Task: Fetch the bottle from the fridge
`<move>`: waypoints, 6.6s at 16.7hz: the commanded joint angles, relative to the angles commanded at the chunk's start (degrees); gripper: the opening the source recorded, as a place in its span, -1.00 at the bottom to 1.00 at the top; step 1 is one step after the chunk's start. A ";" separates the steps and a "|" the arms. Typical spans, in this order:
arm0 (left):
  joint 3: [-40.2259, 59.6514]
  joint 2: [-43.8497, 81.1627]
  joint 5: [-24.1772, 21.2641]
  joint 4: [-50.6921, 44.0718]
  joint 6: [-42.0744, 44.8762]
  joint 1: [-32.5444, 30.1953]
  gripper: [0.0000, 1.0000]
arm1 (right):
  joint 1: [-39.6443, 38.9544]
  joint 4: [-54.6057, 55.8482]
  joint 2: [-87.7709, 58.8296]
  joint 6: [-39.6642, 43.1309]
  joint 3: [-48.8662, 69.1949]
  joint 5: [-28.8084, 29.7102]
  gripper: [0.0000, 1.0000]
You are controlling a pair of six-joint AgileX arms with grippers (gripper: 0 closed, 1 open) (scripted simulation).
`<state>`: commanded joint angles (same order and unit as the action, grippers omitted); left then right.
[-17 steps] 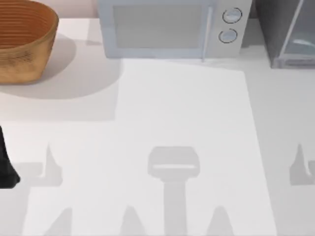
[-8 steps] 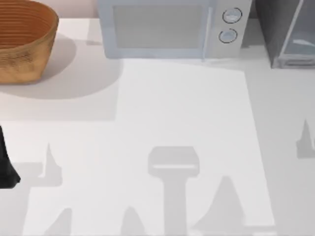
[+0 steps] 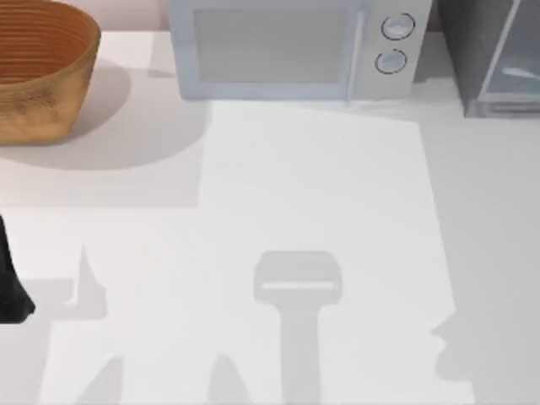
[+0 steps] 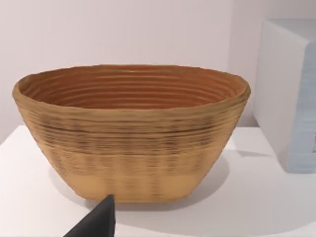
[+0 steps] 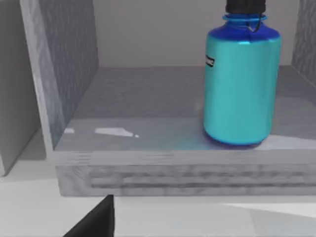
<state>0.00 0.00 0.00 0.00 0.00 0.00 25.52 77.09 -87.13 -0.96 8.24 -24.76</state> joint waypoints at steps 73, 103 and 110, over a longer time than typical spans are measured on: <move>0.00 0.00 0.00 0.00 0.00 0.00 1.00 | -8.75 -17.83 -38.76 0.81 58.67 10.12 -1.00; 0.00 0.00 0.00 0.00 0.00 0.00 1.00 | -5.69 -14.94 -15.31 0.69 31.72 6.45 -1.00; 0.00 0.00 0.00 0.00 0.00 0.00 1.00 | -10.02 -28.93 8.06 1.06 22.75 10.74 -1.00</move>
<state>0.00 0.00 0.00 0.00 0.00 0.00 15.50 48.16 -79.07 0.10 30.99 -14.02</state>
